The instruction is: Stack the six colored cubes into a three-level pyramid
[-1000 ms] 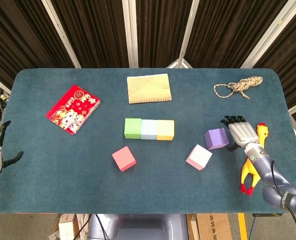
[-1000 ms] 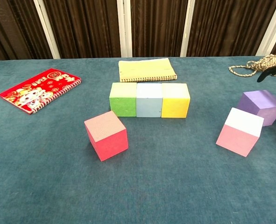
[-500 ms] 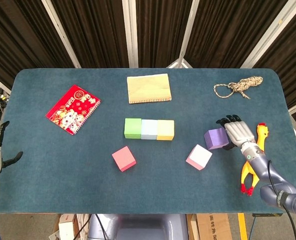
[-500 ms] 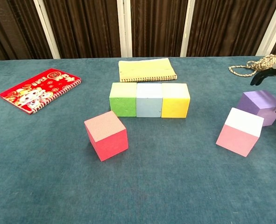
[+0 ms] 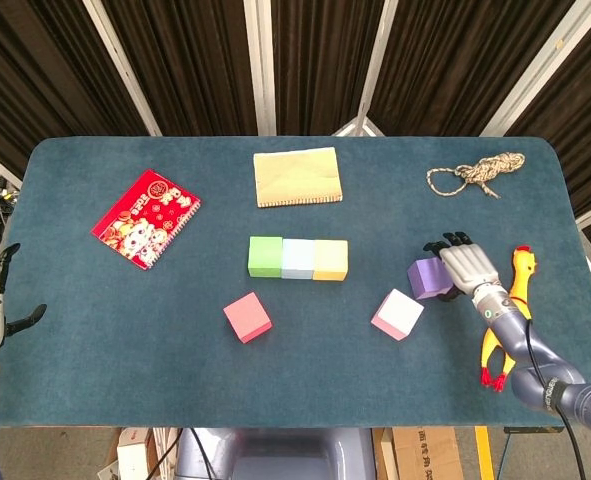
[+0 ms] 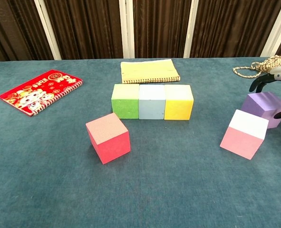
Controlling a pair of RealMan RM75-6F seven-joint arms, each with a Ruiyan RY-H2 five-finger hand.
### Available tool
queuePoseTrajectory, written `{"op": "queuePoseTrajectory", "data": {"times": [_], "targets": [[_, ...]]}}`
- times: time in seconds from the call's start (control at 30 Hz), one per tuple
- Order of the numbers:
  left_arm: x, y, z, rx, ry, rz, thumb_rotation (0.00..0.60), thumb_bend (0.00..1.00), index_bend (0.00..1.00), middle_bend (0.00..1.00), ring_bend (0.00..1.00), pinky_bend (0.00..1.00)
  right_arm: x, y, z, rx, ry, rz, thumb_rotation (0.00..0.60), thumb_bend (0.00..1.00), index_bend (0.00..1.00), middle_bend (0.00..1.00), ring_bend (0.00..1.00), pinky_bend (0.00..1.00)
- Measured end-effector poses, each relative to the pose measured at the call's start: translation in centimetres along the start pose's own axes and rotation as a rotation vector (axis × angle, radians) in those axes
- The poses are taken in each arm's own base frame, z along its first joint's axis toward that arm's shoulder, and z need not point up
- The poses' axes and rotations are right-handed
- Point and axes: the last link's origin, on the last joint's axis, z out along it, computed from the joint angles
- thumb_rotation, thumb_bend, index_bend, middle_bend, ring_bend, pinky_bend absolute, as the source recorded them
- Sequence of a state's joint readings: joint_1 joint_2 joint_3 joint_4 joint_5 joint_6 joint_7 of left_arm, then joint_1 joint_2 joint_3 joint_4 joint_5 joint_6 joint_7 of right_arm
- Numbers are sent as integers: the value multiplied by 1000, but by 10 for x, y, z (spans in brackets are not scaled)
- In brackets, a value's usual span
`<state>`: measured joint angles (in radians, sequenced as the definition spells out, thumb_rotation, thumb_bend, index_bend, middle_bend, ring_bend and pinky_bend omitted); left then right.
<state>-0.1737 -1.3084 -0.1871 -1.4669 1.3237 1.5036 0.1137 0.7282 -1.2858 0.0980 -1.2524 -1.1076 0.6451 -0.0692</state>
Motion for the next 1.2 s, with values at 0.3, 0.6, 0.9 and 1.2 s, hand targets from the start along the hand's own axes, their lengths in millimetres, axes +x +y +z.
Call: {"op": "queuePoseTrajectory", "data": {"times": [0.3, 0.6, 0.9, 1.2], "targets": [[0, -1, 0, 3, -5, -9, 600, 203, 136, 0, 0, 50, 1, -3, 2, -1, 11, 12, 600, 190, 257, 294, 81, 0], [-1, 0, 0, 1, -12, -11, 600, 203, 139, 0, 0, 50, 1, -2, 0, 0, 12, 9, 600, 189, 272, 310, 91, 0], [-2, 1, 0, 0, -13, -12, 600, 204, 139, 0, 0, 50, -2, -5, 2, 7, 3, 6, 600, 219, 302, 333, 113, 0], [1, -1, 0, 3, 2, -18, 600, 204, 140, 0, 0, 50, -2, -6, 4, 9, 10, -3, 600, 310, 388, 381, 157, 0]]}}
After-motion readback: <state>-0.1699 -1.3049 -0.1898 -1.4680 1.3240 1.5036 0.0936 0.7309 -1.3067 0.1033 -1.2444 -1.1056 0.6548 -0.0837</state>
